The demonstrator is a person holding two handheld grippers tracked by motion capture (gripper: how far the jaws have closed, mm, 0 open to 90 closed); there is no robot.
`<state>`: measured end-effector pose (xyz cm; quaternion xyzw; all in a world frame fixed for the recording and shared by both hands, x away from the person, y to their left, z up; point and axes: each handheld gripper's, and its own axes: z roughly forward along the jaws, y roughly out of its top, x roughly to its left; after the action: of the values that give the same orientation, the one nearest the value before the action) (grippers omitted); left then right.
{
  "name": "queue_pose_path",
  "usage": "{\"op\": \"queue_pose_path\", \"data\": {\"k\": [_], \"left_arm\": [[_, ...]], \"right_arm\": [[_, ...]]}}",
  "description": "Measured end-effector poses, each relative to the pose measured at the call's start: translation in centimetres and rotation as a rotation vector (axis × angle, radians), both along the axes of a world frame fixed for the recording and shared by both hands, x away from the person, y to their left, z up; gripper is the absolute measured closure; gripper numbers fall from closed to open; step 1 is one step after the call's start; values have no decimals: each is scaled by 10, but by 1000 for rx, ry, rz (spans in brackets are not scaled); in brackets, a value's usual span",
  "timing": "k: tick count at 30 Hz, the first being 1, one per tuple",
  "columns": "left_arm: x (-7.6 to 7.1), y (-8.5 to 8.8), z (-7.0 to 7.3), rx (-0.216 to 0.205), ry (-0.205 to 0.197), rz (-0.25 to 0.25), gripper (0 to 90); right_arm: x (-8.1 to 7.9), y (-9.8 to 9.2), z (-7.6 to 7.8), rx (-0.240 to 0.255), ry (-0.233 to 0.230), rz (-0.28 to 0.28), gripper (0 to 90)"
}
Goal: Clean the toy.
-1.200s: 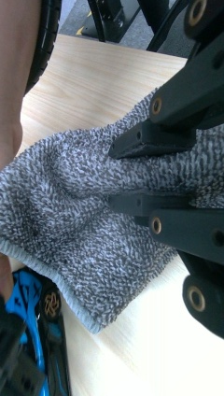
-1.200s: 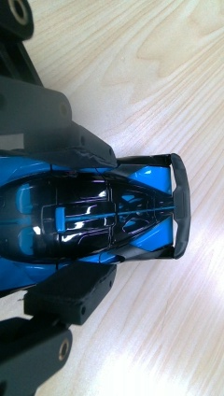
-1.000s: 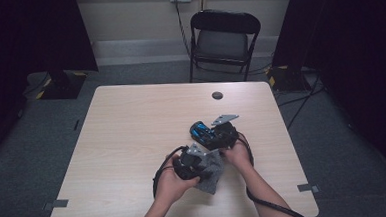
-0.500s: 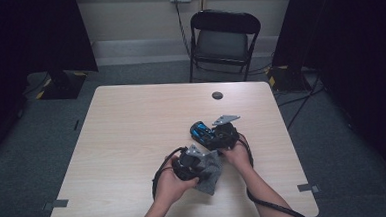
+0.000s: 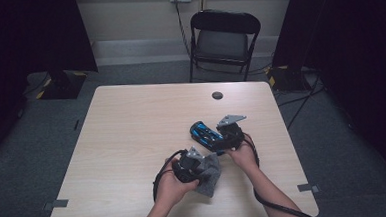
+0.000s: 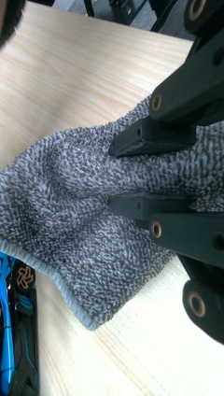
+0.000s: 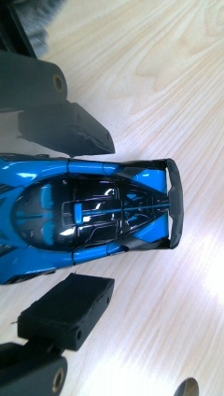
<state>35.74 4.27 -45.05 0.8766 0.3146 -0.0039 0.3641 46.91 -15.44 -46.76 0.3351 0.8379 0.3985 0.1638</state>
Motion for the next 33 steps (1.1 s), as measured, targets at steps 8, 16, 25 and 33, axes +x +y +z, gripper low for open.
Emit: {"op": "queue_pose_path", "data": {"k": [8, 16, 25, 33], "left_arm": [[4, 14, 1, 0, -20, 73, 721], [9, 6, -9, -11, -25, 105, 656], [12, 11, 8, -68, -82, 103, 501], [51, 17, 5, -11, -114, 136, 429]], "right_arm": [[-11, -12, 7, 18, -10, 23, 287], [-19, -20, 7, 28, -9, 41, 287], [-32, -29, 6, 42, -7, 62, 292], [-41, -34, 10, 51, -24, 76, 301]]}}
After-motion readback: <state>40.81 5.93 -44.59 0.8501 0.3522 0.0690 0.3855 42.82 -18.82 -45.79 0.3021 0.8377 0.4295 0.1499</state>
